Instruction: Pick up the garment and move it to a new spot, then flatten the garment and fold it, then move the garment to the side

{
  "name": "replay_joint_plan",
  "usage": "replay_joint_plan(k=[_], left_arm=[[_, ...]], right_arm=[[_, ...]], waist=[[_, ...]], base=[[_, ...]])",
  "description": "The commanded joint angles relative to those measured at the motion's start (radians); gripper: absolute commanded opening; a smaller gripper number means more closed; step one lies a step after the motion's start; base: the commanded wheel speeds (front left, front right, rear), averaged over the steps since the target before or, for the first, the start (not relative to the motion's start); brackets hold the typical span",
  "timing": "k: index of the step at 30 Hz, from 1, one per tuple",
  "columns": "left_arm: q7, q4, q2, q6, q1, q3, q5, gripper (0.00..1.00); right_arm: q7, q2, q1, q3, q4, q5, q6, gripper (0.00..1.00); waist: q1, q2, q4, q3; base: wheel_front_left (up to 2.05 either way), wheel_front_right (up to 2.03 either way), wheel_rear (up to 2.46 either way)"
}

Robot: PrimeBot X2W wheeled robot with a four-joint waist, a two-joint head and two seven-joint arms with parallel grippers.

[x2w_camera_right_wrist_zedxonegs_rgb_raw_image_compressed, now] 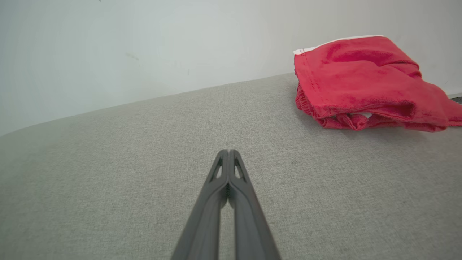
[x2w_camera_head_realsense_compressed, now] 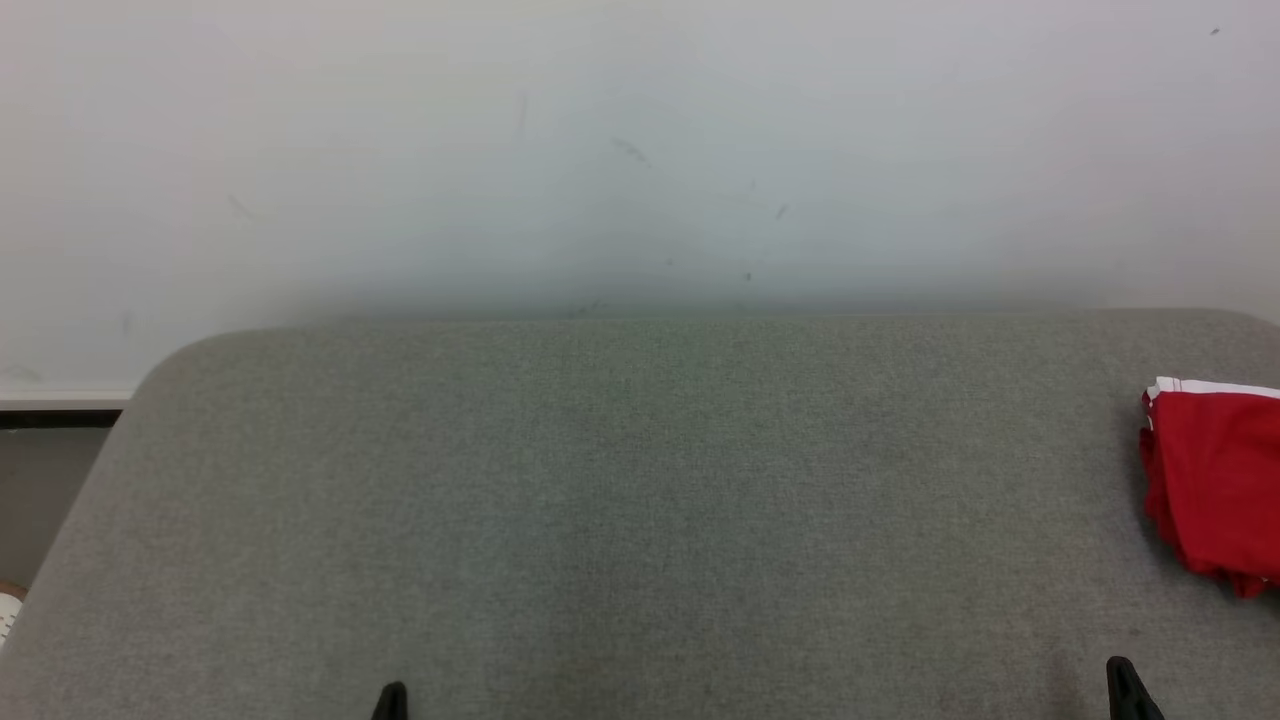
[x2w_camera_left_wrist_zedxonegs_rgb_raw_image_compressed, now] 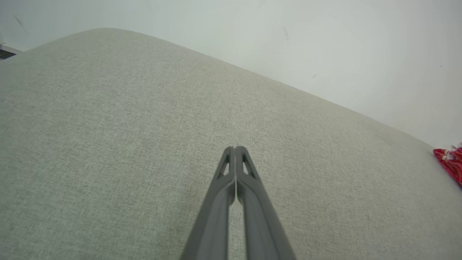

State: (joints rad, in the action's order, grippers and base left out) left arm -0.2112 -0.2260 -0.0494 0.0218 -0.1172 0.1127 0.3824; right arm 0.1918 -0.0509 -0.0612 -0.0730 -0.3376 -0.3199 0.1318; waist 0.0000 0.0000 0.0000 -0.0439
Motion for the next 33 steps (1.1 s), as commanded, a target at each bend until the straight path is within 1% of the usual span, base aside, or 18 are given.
replay_joint_plan(k=[1, 17, 30, 33], left_arm=[[0.008, 0.010, -0.009, -0.006, 0.031, -0.009, 0.051, 0.00], [0.067, 0.002, -0.018, -0.040, 0.076, -0.044, 0.322, 0.00], [0.111, 0.000, -0.021, -0.062, 0.107, -0.072, 0.507, 0.00], [0.117, 0.000, -0.022, -0.065, 0.110, -0.075, 0.531, 0.00]], right_arm=[[-0.010, -0.004, 0.034, -0.004, 0.021, -0.052, 0.000, 0.00], [-0.073, -0.004, 0.063, -0.011, 0.041, -0.325, 0.000, 0.00], [-0.119, -0.003, 0.086, -0.017, 0.052, -0.514, -0.001, 0.00], [-0.125, -0.003, 0.090, -0.018, 0.053, -0.541, -0.001, 0.00]], waist=[[0.0000, 0.0000, 0.000, 0.001], [0.0000, 0.0000, 0.000, 0.007], [0.0000, 0.0000, 0.000, 0.013], [0.0000, 0.0000, 0.000, 0.014]], base=[[0.00, 0.00, 0.00], [0.00, 0.00, 0.00], [0.00, 0.00, 0.00], [0.00, 0.00, 0.00]])
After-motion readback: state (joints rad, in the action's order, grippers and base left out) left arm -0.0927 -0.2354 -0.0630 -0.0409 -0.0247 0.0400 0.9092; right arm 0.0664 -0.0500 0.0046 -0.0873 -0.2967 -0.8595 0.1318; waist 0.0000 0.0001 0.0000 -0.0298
